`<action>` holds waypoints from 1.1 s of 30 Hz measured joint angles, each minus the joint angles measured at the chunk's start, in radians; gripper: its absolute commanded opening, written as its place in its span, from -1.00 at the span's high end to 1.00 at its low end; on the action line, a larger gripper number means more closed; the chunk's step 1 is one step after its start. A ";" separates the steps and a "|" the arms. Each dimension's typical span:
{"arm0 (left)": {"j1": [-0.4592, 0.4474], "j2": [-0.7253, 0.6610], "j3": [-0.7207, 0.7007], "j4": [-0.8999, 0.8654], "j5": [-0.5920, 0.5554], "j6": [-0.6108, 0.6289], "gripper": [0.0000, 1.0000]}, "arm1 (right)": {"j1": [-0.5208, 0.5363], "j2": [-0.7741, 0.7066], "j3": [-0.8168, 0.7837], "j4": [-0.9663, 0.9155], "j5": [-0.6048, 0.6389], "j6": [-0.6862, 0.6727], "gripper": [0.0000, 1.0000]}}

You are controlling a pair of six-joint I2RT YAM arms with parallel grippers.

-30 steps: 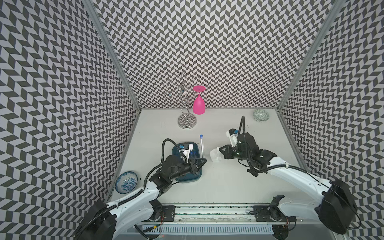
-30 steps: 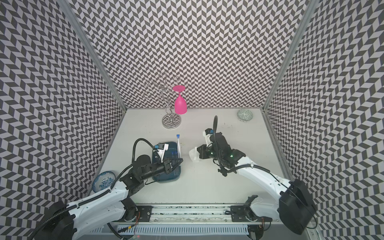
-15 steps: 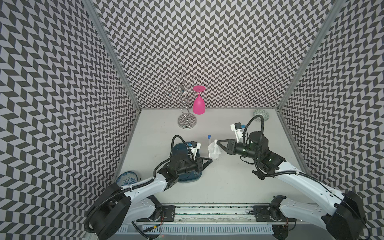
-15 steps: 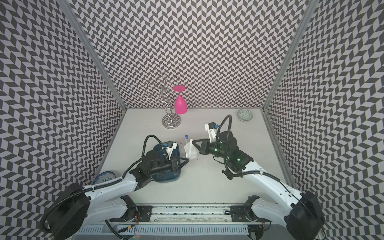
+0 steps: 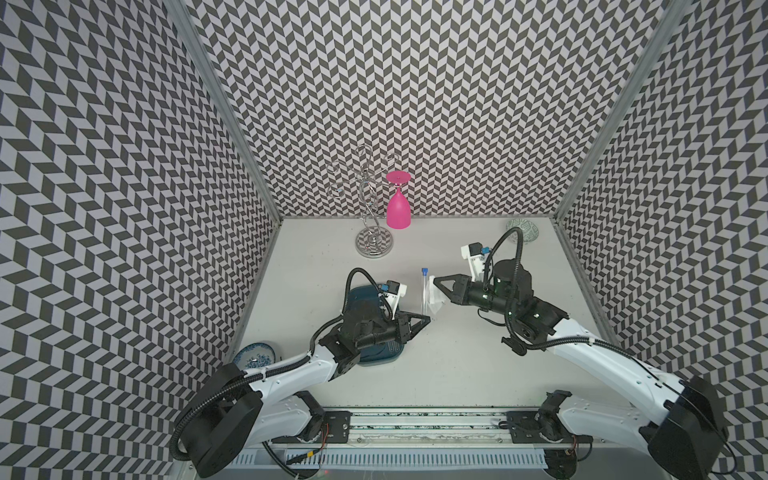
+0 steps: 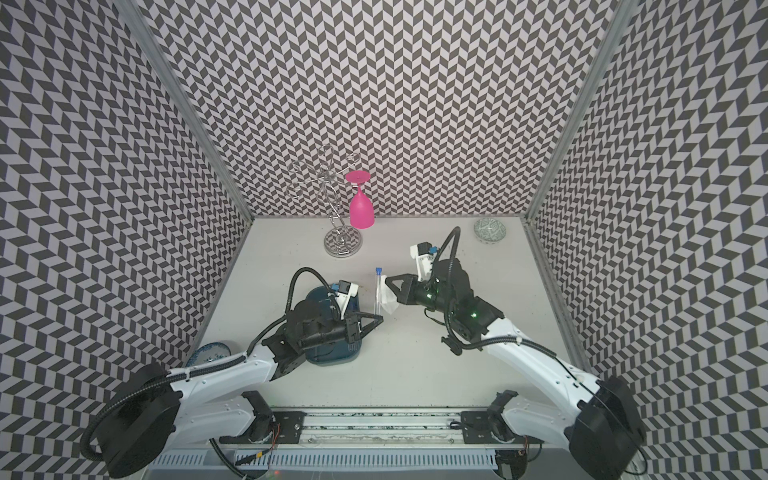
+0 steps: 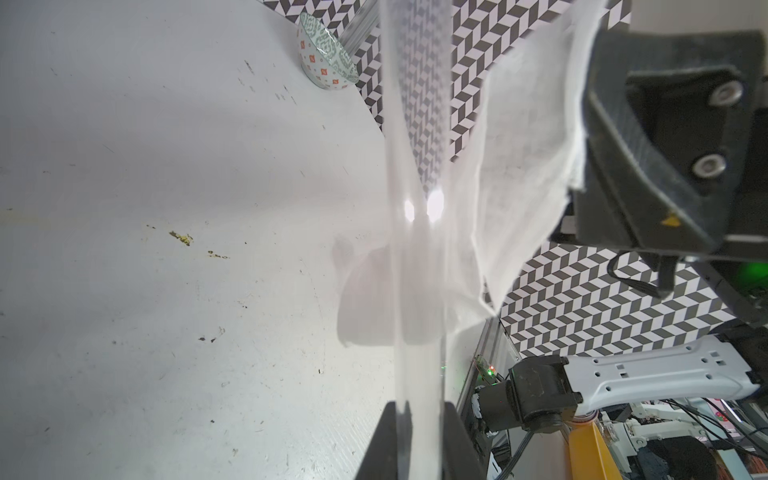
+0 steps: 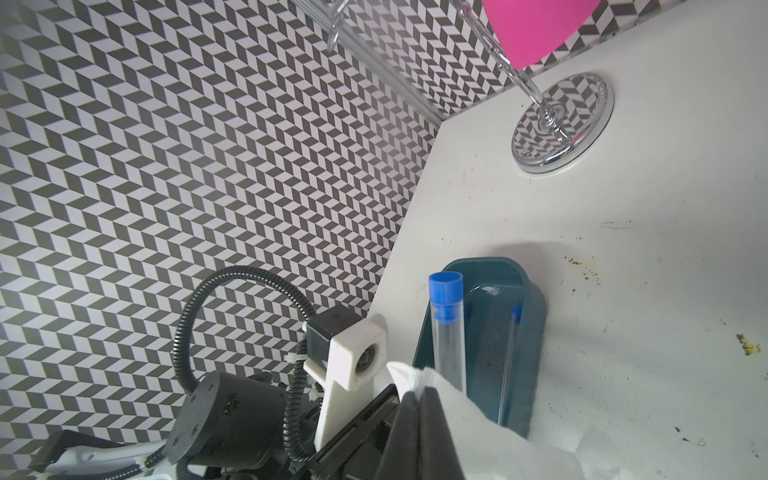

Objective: Wipe the exteriors of test tubes
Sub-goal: Place the cleaning item in the test tube.

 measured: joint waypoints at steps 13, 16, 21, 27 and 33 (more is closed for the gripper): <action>0.007 -0.021 0.005 -0.006 0.002 0.010 0.66 | -0.039 -0.031 0.028 -0.061 0.059 0.007 1.00; 0.006 0.003 0.017 0.004 0.008 0.007 0.66 | -0.038 0.000 0.028 -0.013 0.011 0.039 1.00; 0.002 0.055 0.026 0.033 0.020 -0.002 0.66 | 0.013 0.066 0.035 0.043 -0.033 0.076 1.00; -0.005 0.098 0.055 0.056 0.031 -0.012 0.66 | 0.070 0.115 0.055 0.079 -0.048 0.092 1.00; -0.008 0.097 0.060 0.067 0.038 -0.013 0.66 | 0.073 0.163 0.068 0.072 -0.019 0.076 1.00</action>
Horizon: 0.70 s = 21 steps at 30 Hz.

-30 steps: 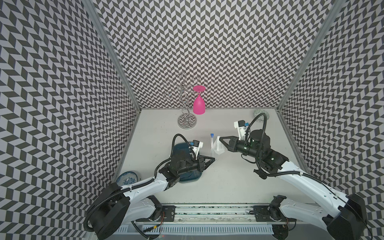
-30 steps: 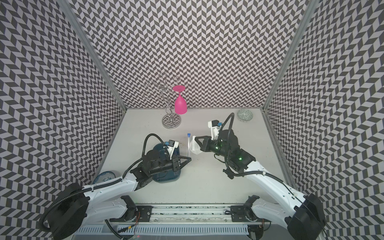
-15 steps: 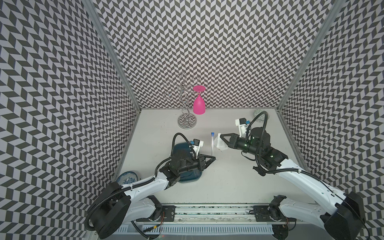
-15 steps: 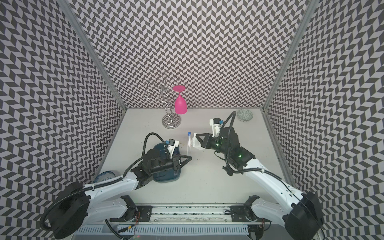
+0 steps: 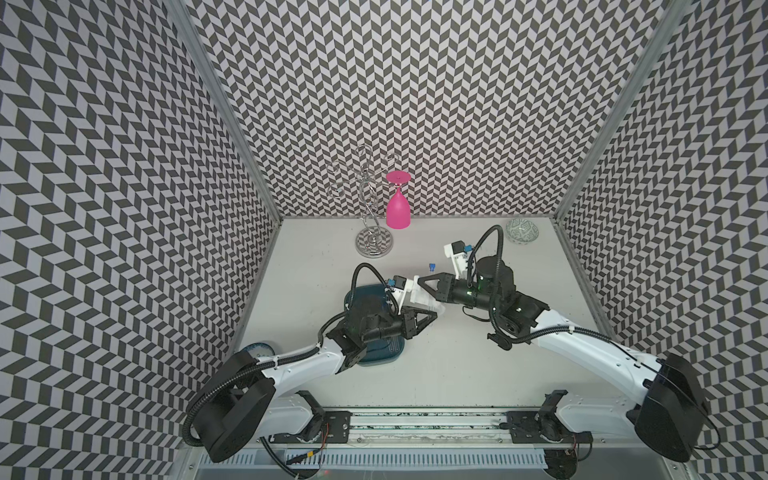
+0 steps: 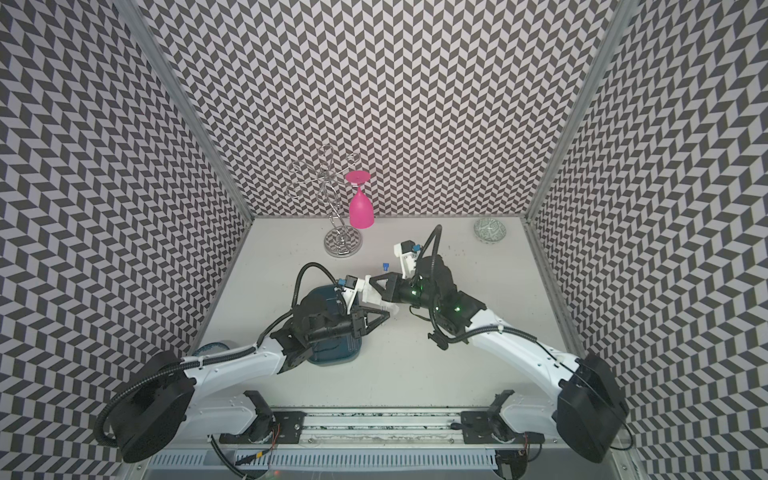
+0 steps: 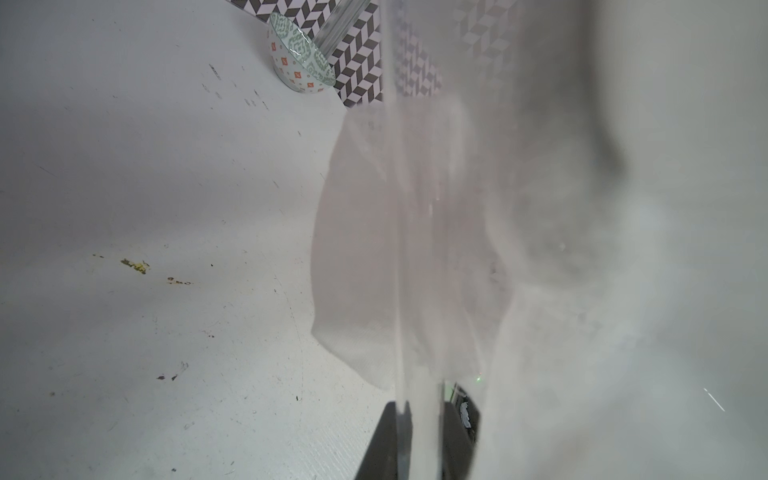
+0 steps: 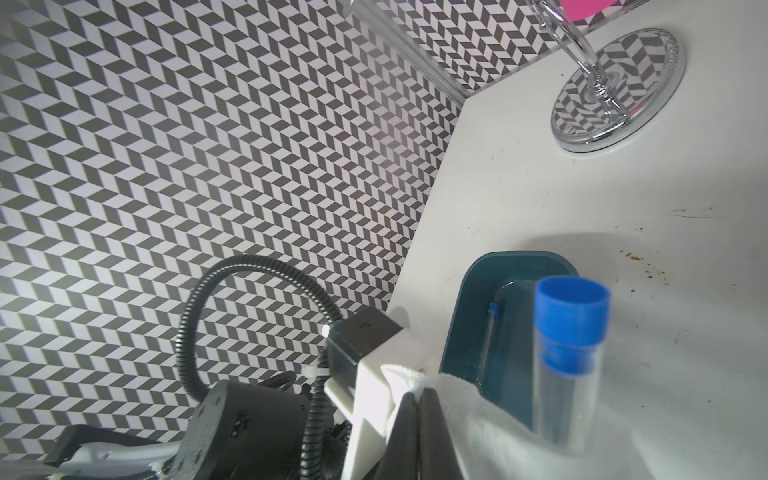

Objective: Wipe the exteriors of test tubes
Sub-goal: Place the cleaning item in the test tube.

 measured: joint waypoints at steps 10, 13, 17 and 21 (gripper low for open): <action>-0.002 -0.006 -0.001 -0.004 0.000 -0.007 0.66 | 0.032 0.100 0.081 -0.093 0.065 -0.078 0.80; -0.006 -0.006 -0.001 -0.004 0.000 -0.007 0.66 | 0.043 0.109 0.108 -0.121 0.079 -0.098 0.60; -0.006 -0.006 -0.003 -0.002 -0.011 -0.008 0.66 | 0.048 0.109 0.130 -0.165 0.101 -0.116 0.42; -0.006 -0.006 -0.015 0.003 -0.014 -0.012 0.66 | 0.048 0.108 0.155 -0.212 0.121 -0.134 0.32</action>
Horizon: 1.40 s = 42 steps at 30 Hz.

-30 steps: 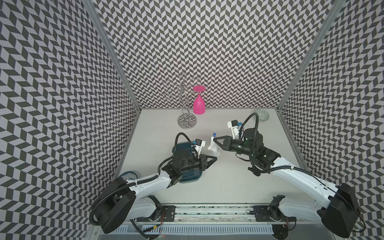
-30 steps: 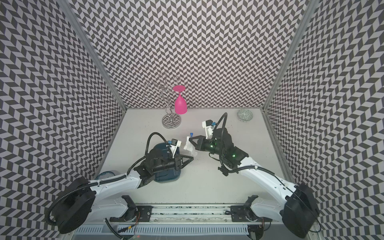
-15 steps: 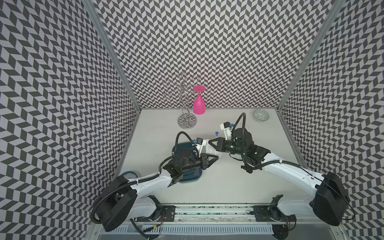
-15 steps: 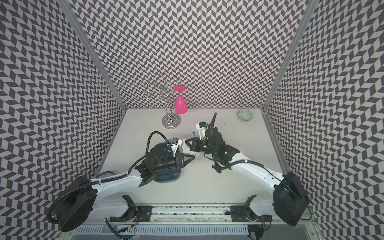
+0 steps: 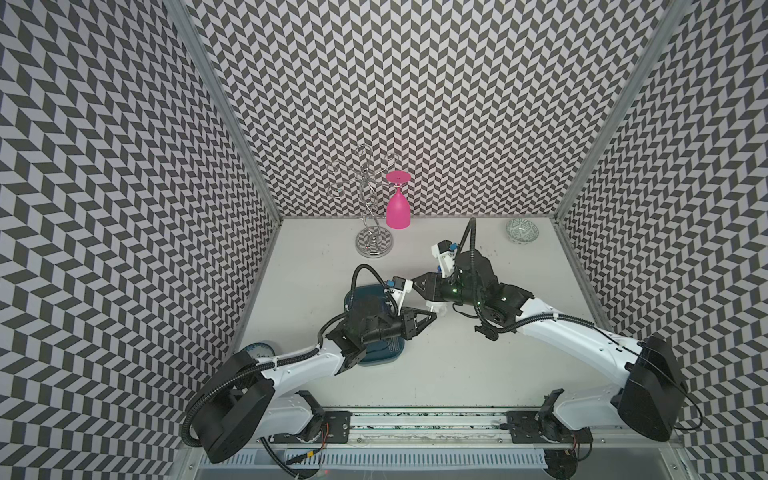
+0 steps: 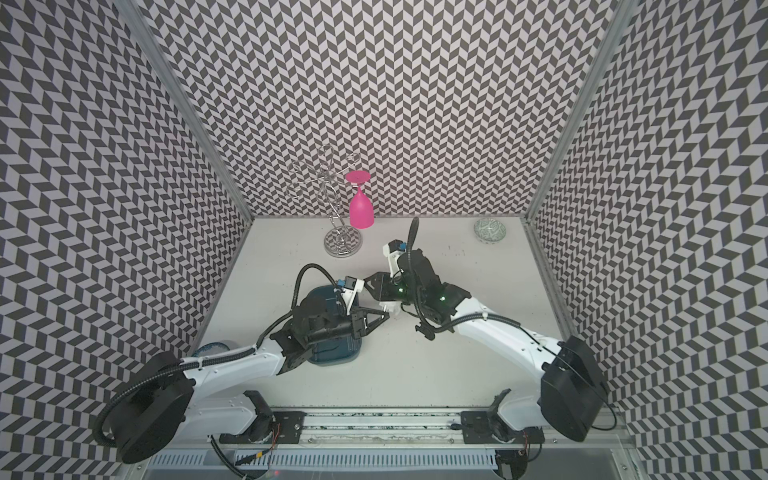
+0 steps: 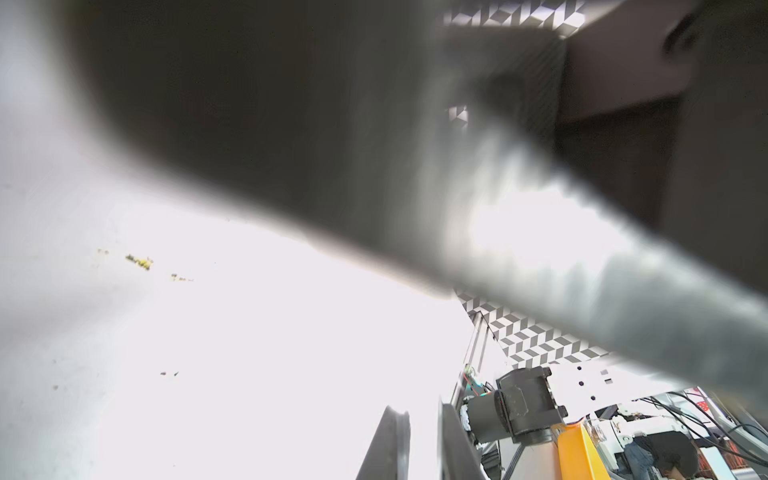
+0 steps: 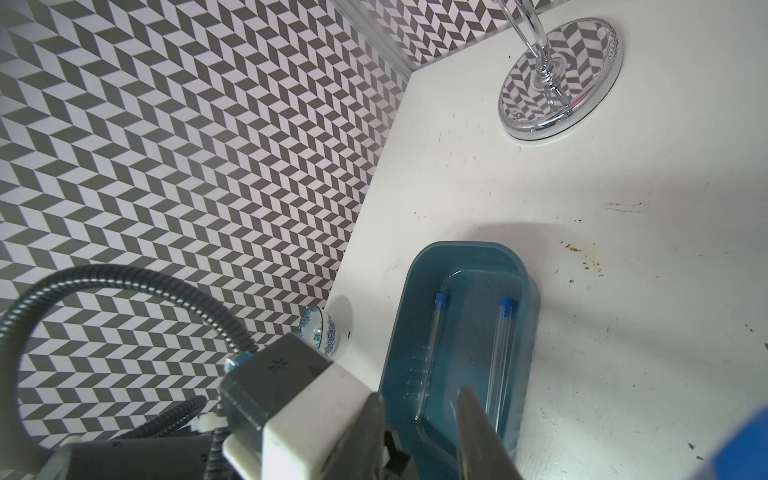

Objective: Wipe the exteriors of test tubes
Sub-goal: Place the cleaning item in the test tube, then wipe the dirt from the test tube.

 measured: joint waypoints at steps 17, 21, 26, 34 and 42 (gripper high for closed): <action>0.000 0.000 -0.005 0.020 0.001 -0.014 0.66 | 0.000 -0.166 0.067 -0.076 0.065 -0.033 0.25; 0.000 0.000 -0.005 0.022 0.001 -0.014 0.66 | -0.005 -0.249 -0.005 -0.087 0.103 -0.035 0.21; 0.000 0.000 -0.005 0.021 0.001 -0.014 0.66 | -0.010 -0.277 -0.154 -0.074 0.076 -0.028 0.16; 0.000 -0.001 -0.014 0.021 0.001 -0.014 0.66 | -0.010 -0.273 -0.295 0.020 0.005 -0.003 0.21; 0.000 -0.010 -0.016 0.019 0.001 -0.015 0.66 | -0.025 -0.198 -0.306 0.146 -0.015 0.011 0.59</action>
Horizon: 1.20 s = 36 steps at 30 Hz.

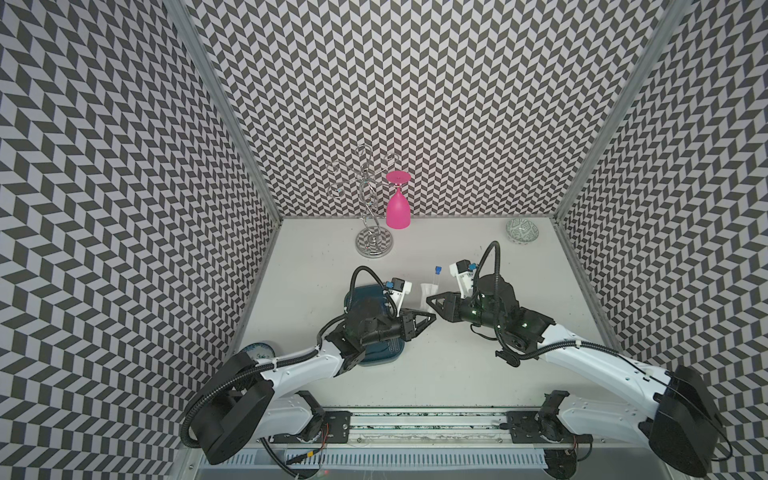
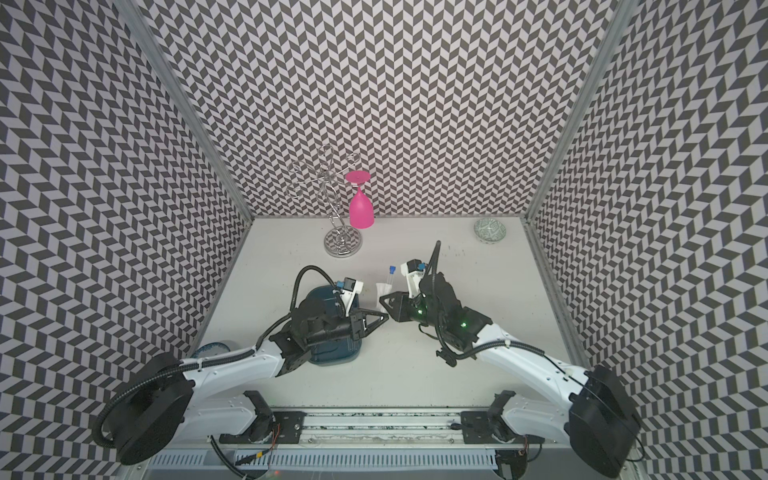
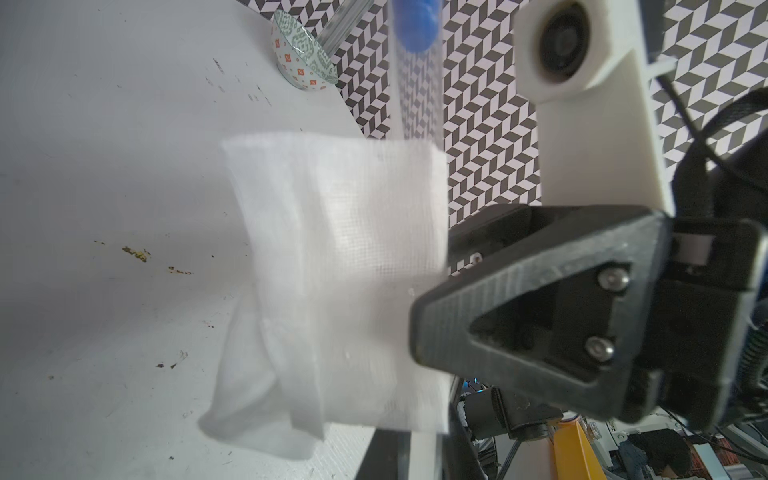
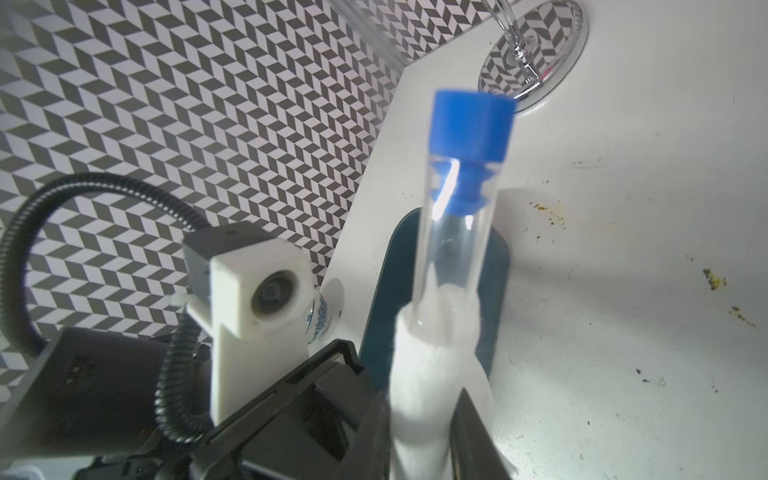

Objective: Wipe the exteriors of test tubes
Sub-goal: Wipe the dirt from the test tube.

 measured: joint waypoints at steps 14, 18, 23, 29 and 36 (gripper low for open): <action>0.008 0.000 0.000 0.020 -0.070 0.001 0.66 | -0.066 0.089 0.061 0.050 -0.116 -0.019 0.64; 0.010 -0.002 0.000 0.016 -0.074 0.000 0.66 | -0.085 0.114 0.090 0.059 -0.121 -0.030 0.62; 0.008 -0.010 -0.002 0.010 -0.060 -0.001 0.66 | -0.123 0.130 0.117 0.107 -0.108 -0.038 0.60; 0.008 -0.011 -0.004 0.002 -0.057 -0.003 0.66 | -0.136 0.163 0.143 0.127 -0.124 -0.053 0.60; 0.008 -0.011 -0.018 -0.026 -0.041 -0.003 0.66 | -0.121 0.164 0.087 0.172 -0.144 -0.049 0.60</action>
